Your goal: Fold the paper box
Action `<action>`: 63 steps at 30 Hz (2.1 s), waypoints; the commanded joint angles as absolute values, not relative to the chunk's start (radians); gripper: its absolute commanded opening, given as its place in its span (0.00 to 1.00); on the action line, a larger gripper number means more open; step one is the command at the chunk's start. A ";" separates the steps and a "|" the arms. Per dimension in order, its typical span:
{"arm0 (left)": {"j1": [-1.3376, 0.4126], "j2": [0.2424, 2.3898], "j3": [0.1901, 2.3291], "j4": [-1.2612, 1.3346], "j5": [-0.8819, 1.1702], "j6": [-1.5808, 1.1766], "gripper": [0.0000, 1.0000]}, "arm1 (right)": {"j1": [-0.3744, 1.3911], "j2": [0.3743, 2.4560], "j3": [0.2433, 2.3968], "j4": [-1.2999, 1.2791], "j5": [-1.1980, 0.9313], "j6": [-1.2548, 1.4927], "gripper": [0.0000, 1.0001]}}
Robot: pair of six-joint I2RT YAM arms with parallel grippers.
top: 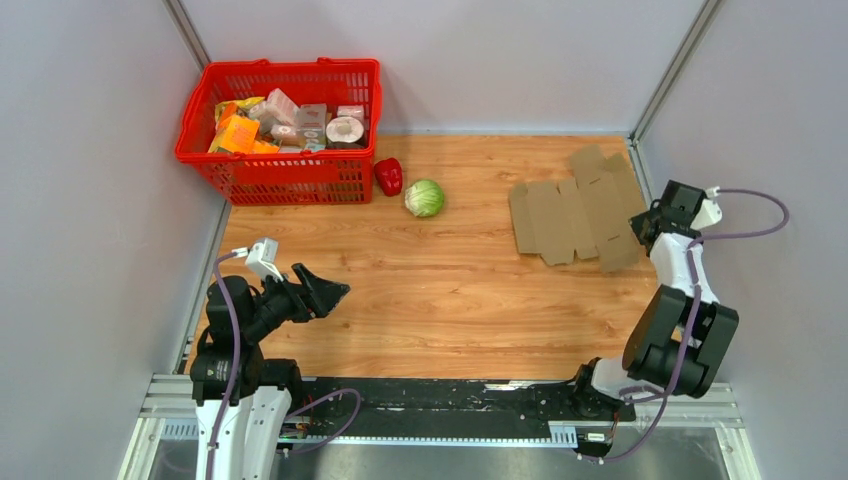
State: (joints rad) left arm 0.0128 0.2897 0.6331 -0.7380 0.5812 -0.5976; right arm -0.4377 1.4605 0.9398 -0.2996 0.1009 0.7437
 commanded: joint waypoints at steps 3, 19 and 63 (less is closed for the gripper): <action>0.011 0.295 0.638 -0.724 0.560 -0.610 0.88 | -0.284 1.263 1.094 -0.367 0.163 0.533 0.00; 0.011 0.318 0.926 -0.902 0.236 -0.434 0.87 | 0.296 1.026 1.483 -0.476 -0.516 0.359 0.00; -0.274 1.224 0.985 -0.617 0.240 -0.321 0.58 | 0.420 1.594 1.112 -0.427 -0.759 0.109 0.00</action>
State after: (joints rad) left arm -0.2245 1.1660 0.9169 -0.6029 0.3256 -0.3759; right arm 0.4469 1.6180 1.1126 -0.4934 -0.7200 0.1249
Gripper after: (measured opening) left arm 0.601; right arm 0.010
